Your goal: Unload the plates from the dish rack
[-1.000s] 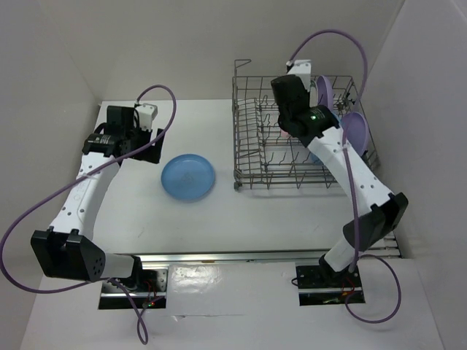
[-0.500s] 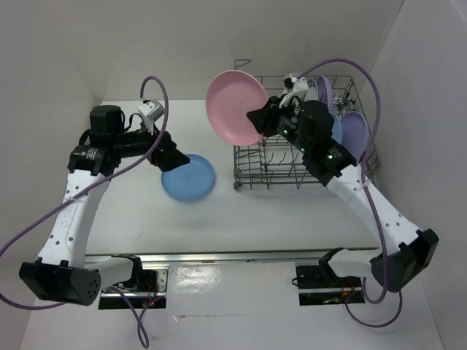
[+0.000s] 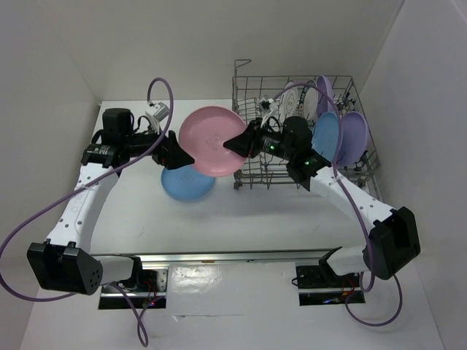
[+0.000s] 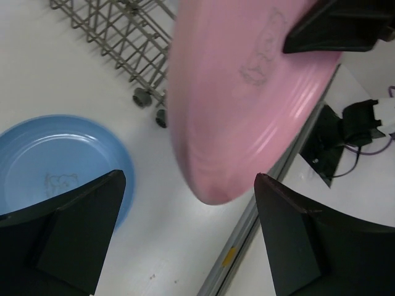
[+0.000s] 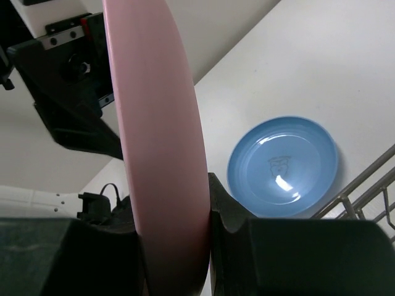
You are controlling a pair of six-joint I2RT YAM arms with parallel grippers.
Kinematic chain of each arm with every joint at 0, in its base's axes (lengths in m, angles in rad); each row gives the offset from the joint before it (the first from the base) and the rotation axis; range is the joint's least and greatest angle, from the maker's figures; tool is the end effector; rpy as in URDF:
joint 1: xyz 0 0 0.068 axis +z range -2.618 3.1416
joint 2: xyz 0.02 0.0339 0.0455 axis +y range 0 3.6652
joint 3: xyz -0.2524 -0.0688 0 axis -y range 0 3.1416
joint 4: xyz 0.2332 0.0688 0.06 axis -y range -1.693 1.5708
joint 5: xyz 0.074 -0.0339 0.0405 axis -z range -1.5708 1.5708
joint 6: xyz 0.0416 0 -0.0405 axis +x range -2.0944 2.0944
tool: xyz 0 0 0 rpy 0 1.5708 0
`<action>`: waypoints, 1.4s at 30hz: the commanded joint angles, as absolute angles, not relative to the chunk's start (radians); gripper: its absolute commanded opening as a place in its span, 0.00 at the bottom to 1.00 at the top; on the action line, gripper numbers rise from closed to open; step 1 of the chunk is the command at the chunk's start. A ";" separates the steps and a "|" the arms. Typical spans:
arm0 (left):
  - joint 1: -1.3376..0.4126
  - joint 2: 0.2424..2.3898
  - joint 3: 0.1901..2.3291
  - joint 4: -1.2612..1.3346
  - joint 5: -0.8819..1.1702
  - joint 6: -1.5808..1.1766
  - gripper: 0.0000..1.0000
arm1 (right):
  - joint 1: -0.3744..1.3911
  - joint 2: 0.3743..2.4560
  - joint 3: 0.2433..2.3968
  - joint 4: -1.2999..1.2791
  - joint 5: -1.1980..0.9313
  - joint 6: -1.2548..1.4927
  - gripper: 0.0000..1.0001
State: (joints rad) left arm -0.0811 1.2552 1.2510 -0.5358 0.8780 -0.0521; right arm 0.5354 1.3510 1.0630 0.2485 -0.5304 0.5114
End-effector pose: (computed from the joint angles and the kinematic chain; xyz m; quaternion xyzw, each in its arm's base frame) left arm 0.2579 -0.0531 0.3607 0.2209 0.7845 -0.3987 0.4205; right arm 0.2605 0.1790 0.3468 -0.1900 0.6935 0.4979 0.4848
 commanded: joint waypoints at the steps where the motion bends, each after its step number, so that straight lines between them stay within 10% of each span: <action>1: -0.080 1.252 1.250 -0.488 0.772 -0.028 1.00 | 0.532 1.322 1.060 0.408 -0.577 0.549 0.00; 8: -0.080 1.270 1.239 -0.439 0.902 -0.092 0.97 | 0.532 1.331 0.996 0.475 -0.629 0.633 0.00; 16: -0.080 1.299 1.259 -0.466 0.997 -0.114 0.48 | 0.551 1.410 0.985 0.535 -0.670 0.678 0.00; 20: -0.080 1.321 1.287 -0.547 0.913 -0.101 0.00 | 0.575 1.431 1.029 0.489 -0.649 0.657 0.00; 25: -0.071 1.377 1.380 -0.724 0.779 -0.045 0.00 | 0.584 1.462 1.120 0.280 -0.595 0.614 0.05; 28: -0.040 1.419 1.420 -0.862 0.769 -0.003 0.00 | 0.584 1.444 1.149 0.151 -0.508 0.580 0.48; 32: 0.008 1.460 1.474 -1.003 0.798 0.066 0.00 | 0.584 1.414 1.212 -0.010 -0.359 0.508 0.73; 42: 0.118 1.587 1.433 -0.987 0.652 0.167 0.00 | 0.584 1.304 1.301 -0.169 -0.104 0.388 0.79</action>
